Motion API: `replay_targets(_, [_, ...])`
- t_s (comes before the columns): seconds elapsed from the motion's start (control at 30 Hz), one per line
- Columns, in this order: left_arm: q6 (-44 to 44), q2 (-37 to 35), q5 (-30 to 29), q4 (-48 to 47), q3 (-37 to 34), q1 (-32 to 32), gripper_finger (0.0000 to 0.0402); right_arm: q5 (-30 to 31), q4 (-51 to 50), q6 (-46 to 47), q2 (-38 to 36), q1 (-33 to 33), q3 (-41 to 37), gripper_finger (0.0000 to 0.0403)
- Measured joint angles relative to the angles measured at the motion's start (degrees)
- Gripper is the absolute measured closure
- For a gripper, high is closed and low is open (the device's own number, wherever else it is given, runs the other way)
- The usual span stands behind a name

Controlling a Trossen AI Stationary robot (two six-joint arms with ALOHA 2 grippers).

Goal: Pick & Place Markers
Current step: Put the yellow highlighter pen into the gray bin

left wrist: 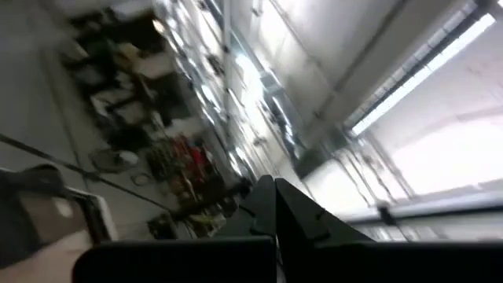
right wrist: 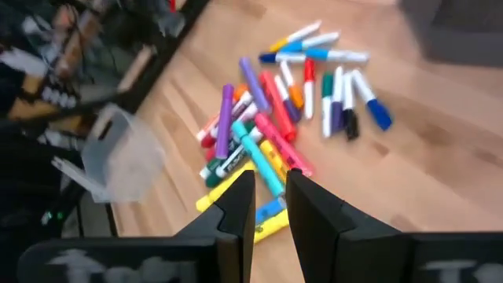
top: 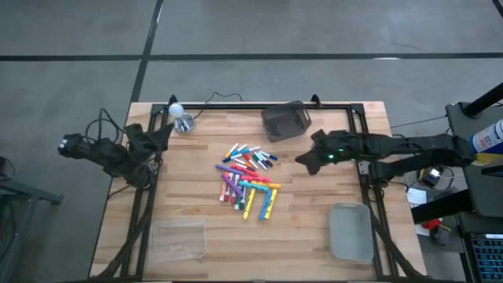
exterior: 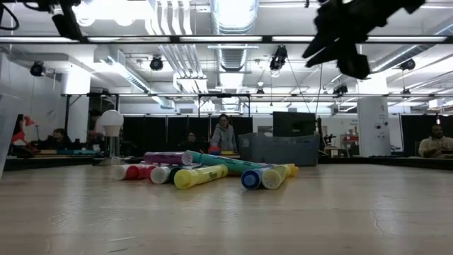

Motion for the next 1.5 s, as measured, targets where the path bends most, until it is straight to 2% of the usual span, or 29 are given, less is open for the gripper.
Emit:
replay_targets(0.1, [-0.1,0.1,2.1,-1.6,1.4,0.0,0.0401,-5.4,-0.2,0.7,8.2,0.3,4.5,0.0323])
replay_targets(0.23, [1.8,0.1,4.5,-4.5,3.6,0.0,0.0397,-11.2,-1.0,-0.8,19.5,0.6,12.4,0.0286])
replay_targets(0.33, [1.2,0.1,6.9,-7.3,5.1,0.0,0.0379,-12.1,-7.6,-4.1,27.3,0.6,20.2,0.0252])
replay_targets(0.43, [1.5,0.1,7.5,-7.4,5.8,0.0,0.036,-12.1,-20.9,-10.0,34.6,0.6,28.3,0.0229])
replay_targets(0.53, [3.3,-0.3,7.5,-7.4,6.1,0.0,0.0354,-12.0,-28.9,-19.4,40.6,1.0,34.2,0.0224])
replay_targets(0.63, [3.6,-0.5,7.5,-7.4,6.3,0.0,0.0353,-12.3,-30.2,-26.2,44.5,1.3,37.6,0.0228])
replay_targets(1.1, [3.2,-0.4,7.5,-7.4,6.0,0.0,0.0353,-10.5,-27.6,-36.8,51.8,1.6,38.4,0.0248])
replay_targets(1.5, [3.2,-0.6,7.5,-7.4,6.0,0.0,0.0353,-8.8,-27.8,-37.3,58.8,1.6,38.4,0.0265])
